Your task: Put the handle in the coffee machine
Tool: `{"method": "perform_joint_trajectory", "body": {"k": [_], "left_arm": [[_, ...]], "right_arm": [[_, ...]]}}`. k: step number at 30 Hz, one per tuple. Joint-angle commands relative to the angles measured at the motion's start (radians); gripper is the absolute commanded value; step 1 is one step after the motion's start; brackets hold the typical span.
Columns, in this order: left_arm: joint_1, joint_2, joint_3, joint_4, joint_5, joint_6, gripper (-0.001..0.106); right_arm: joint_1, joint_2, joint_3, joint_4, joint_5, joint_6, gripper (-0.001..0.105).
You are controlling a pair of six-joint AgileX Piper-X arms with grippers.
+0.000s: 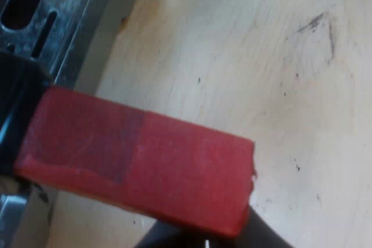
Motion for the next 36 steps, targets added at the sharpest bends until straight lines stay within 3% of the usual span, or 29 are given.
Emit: {"method": "perform_joint_trajectory", "body": {"k": [1, 3, 14, 19, 24, 32, 36], "left_arm": [[-0.01, -0.005, -0.041, -0.237, 0.103, -0.001, 0.0], [-0.01, -0.005, -0.041, -0.244, 0.135, -0.001, 0.0], [-0.01, -0.005, -0.041, -0.274, 0.156, -0.019, 0.0], [0.025, -0.031, -0.041, -0.189, 0.135, -0.034, 0.0], [0.118, -0.085, -0.041, -0.055, 0.056, -0.034, 0.0], [0.323, -0.152, -0.041, 0.145, 0.054, -0.046, 0.0], [0.403, -0.189, -0.041, 0.195, 0.054, -0.056, 0.001]], "right_arm": [[0.001, -0.008, -0.003, -0.001, -0.006, -0.004, 0.079], [0.001, -0.008, -0.003, -0.001, -0.006, -0.004, 0.079], [0.001, -0.008, -0.003, -0.007, -0.001, -0.004, 0.079], [0.001, -0.008, -0.003, -0.016, 0.007, -0.004, 0.079], [0.001, -0.008, -0.003, -0.055, 0.014, -0.014, 0.079], [0.001, -0.008, -0.003, -0.067, 0.014, -0.037, 0.079], [0.001, -0.008, -0.003, -0.067, 0.014, -0.101, 0.079]]}}
